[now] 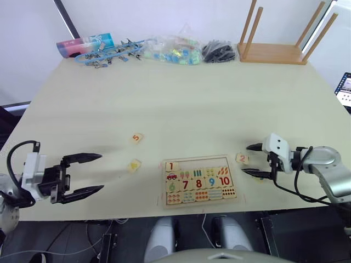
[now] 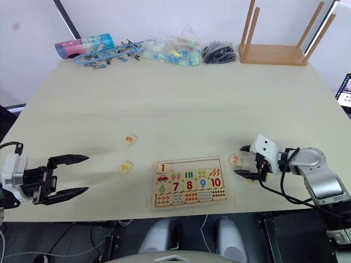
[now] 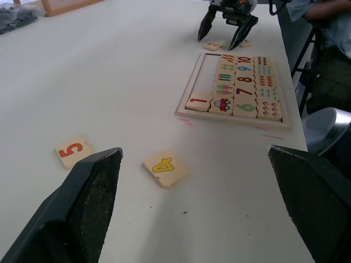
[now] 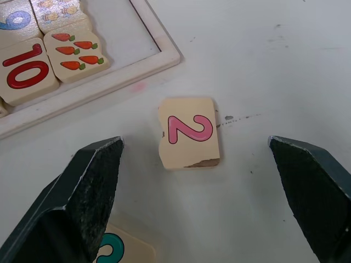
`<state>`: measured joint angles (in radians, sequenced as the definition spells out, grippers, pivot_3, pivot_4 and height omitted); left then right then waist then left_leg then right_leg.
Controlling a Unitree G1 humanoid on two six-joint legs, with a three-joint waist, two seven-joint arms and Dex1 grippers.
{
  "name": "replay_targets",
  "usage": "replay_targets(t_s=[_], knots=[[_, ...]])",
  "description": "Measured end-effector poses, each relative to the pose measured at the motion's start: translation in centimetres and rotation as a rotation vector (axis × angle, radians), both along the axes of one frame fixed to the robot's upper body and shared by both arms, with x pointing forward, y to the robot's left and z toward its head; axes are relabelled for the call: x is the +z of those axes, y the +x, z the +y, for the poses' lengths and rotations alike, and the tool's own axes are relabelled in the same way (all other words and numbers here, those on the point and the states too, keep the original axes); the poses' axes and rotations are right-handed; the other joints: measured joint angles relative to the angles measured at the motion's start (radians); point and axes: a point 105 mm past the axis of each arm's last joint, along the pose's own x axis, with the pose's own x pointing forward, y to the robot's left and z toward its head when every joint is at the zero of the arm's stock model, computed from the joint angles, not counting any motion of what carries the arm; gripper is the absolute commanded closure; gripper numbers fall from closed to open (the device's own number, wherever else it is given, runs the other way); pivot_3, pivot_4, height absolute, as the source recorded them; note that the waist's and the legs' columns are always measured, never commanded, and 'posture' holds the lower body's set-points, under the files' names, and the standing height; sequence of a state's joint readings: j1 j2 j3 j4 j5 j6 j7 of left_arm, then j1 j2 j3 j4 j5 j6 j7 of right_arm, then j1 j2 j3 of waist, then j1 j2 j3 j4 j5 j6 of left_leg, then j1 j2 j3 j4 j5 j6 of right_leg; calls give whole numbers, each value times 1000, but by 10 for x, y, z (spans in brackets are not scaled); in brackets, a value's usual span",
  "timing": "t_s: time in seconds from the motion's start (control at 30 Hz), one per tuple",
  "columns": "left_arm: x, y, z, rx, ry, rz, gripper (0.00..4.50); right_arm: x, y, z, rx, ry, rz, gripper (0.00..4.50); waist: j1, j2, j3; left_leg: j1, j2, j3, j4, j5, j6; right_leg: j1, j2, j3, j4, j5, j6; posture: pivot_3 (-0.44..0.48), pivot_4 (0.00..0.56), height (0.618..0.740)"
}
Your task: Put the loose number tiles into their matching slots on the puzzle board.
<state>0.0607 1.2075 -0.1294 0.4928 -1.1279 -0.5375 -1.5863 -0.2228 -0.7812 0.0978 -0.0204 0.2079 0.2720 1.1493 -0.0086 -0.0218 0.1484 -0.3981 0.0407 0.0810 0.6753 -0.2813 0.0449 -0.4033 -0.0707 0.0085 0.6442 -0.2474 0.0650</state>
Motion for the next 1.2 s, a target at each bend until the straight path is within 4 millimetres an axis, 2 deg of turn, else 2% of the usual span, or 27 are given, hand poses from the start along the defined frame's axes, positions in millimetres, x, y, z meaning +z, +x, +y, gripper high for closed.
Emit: replay_targets(t_s=[0.1, 0.17, 0.27, 0.37, 0.67, 0.77, 0.9, 0.97, 1.1, 1.2], knots=[[-1, 0, -1, -11, 12, 1, 0, 0, -1, 0, 6, 2, 5, 87, 0, 0, 0, 0, 0, 0, 0, 0, 0, 0, 0, 0, 0, 0, 0, 0, 150, 737], [0, 1, 0, -12, 26, -1, 0, -1, -1, 0, 13, 3, 6, 612, 0, 0, 0, 0, 0, 0, 0, 0, 0, 0, 0, 0, 0, 0, 0, 0, 150, 737], [1, 3, 1, -9, 35, -15, 0, -1, 1, -2, 12, 5, 3, 1949, 0, 0, 0, 0, 0, 0, 0, 0, 0, 0, 0, 0, 0, 0, 0, 0, 150, 737], [-2, 3, 2, -9, 42, -6, 0, -2, 1, -2, 21, 10, -7, 3517, 0, 0, 0, 0, 0, 0, 0, 0, 0, 0, 0, 0, 0, 0, 0, 0, 150, 737], [-5, 4, 5, 2, 52, -1, 0, -1, 1, -1, 42, 21, -34, 3561, -1, -1, 0, 0, 0, 0, 0, 0, 0, 0, 0, 0, 0, 0, 0, 0, 150, 737], [-4, 6, 5, 5, 57, -9, 0, 6, 0, 4, 72, 20, -24, 3561, -1, 0, 0, 0, 0, 1, 0, 0, 0, 0, 0, 0, 0, 0, 0, 0, 150, 737], [-2, 9, 6, 8, 64, -25, 0, 40, 3, 36, 177, 18, -58, 3561, -4, 0, 0, -1, 1, -2, 0, 0, 0, -2, 0, 1, 1, 0, 0, 0, 150, 737], [-3, 8, 6, 6, 64, -23, 0, 49, 0, 49, 219, 11, -54, 3561, -2, 0, 0, -2, 1, -3, 0, 0, 0, -2, 0, 1, 1, 0, 0, 0, 150, 737], [-5, 7, 5, 2, 65, -11, 0, 52, -7, 67, 265, 3, -1, 3561, 3, 0, 0, -2, 0, -4, 1, 0, 0, -2, -1, 0, 0, 0, 0, 0, 150, 737], [-8, 6, 2, -14, 64, -3, 0, 61, -9, 91, 326, -30, 6, 3561, -2, 0, 0, -2, 1, -5, 1, 0, 0, -2, 0, 0, 1, 0, 0, 0, 150, 737]])
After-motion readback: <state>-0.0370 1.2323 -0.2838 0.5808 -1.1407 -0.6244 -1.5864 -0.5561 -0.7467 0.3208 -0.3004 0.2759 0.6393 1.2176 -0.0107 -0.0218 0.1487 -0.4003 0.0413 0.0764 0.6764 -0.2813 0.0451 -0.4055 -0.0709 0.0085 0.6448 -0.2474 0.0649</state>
